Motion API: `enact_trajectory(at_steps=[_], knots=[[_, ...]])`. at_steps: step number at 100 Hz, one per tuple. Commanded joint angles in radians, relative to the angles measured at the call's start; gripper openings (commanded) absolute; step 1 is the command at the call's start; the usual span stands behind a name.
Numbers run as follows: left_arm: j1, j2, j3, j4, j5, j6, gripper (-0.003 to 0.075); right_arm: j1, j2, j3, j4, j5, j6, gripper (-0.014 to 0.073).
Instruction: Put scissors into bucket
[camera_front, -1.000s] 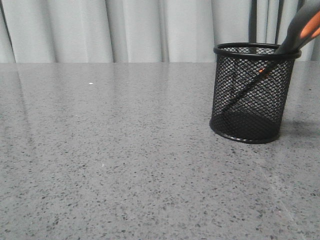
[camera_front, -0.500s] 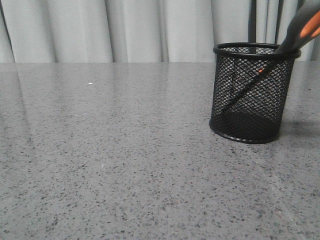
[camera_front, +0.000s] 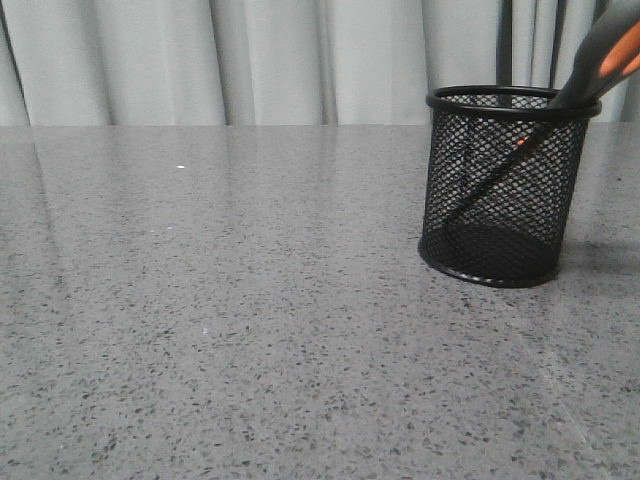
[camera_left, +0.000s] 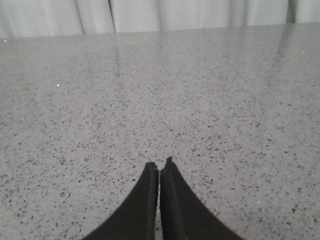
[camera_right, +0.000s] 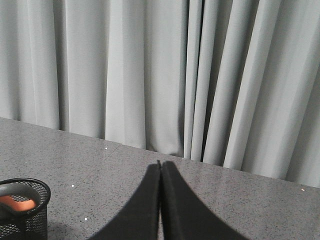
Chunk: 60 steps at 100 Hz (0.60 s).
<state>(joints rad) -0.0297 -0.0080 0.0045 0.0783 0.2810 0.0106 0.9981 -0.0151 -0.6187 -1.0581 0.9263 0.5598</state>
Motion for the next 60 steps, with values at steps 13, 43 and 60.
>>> enact_trajectory(at_steps=[13,43,60], knots=[[-0.007,-0.024,0.045,0.001,0.001,-0.011,-0.002,0.002,0.012,-0.017,-0.053,-0.052,-0.001,-0.005],[-0.007,-0.024,0.045,0.001,0.001,-0.011,-0.002,0.002,0.012,-0.017,-0.053,-0.052,-0.001,-0.005],[-0.007,-0.024,0.045,0.001,0.001,-0.011,-0.002,0.002,0.012,-0.017,-0.053,-0.052,-0.001,-0.005]])
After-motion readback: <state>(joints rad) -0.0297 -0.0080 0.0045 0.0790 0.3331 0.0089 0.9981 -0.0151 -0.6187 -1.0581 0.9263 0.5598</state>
